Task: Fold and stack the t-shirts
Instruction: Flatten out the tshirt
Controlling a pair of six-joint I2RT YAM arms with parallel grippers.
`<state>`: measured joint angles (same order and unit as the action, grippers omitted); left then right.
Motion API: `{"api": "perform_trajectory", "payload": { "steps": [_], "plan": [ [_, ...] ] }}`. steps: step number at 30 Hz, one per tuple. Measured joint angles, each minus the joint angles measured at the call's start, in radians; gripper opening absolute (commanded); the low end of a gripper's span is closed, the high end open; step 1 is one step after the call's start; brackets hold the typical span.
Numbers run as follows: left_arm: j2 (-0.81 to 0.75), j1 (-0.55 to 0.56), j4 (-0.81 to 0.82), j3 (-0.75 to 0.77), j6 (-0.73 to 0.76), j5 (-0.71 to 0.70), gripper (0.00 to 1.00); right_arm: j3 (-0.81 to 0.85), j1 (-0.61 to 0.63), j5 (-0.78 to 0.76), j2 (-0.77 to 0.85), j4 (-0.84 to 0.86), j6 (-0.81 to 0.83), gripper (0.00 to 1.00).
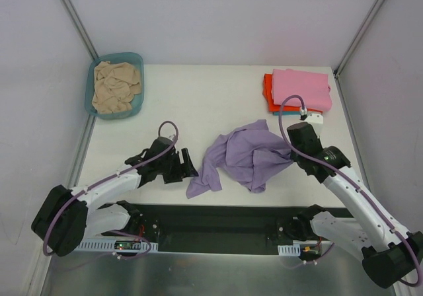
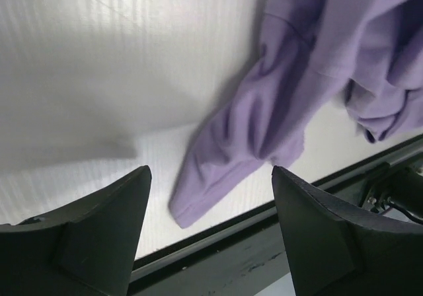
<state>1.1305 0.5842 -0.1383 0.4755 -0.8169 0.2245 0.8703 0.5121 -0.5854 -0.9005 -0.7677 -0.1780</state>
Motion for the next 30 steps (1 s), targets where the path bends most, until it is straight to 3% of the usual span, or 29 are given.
{"api": "perform_trajectory", "payload": {
  "steps": [6, 14, 15, 16, 17, 18, 22, 24, 30],
  "plan": [
    [-0.041, 0.111, -0.018, 0.045, -0.018, -0.094, 0.68, -0.001, -0.008, 0.011, 0.0, 0.008, 0.008, 0.12],
    [0.261, 0.195, -0.01, 0.266, -0.008, -0.209, 0.49, -0.024, -0.013, 0.032, 0.004, 0.024, 0.011, 0.16],
    [0.295, 0.196, -0.01, 0.284, -0.006, -0.213, 0.42, -0.031, -0.015, 0.048, 0.005, 0.031, 0.011, 0.17],
    [0.335, 0.203, -0.011, 0.306, -0.005, -0.223, 0.21, -0.038, -0.016, 0.069, 0.005, 0.038, 0.014, 0.17],
    [0.356, 0.211, -0.011, 0.317, -0.007, -0.228, 0.08, -0.047, -0.017, 0.101, 0.005, 0.054, 0.017, 0.2],
    [0.376, 0.219, -0.013, 0.328, -0.009, -0.23, 0.0, -0.058, -0.018, 0.139, 0.002, 0.074, 0.022, 0.22],
    [0.417, 0.238, -0.016, 0.354, -0.001, -0.24, 0.0, -0.072, -0.019, 0.305, -0.046, 0.152, 0.05, 0.33],
    [0.417, 0.241, -0.018, 0.354, -0.001, -0.251, 0.0, -0.07, -0.008, 0.381, -0.092, 0.196, 0.064, 0.44],
    [0.379, 0.241, -0.018, 0.337, -0.001, -0.285, 0.0, 0.027, 0.151, 0.474, -0.315, 0.282, 0.059, 0.53]
  ]
}}
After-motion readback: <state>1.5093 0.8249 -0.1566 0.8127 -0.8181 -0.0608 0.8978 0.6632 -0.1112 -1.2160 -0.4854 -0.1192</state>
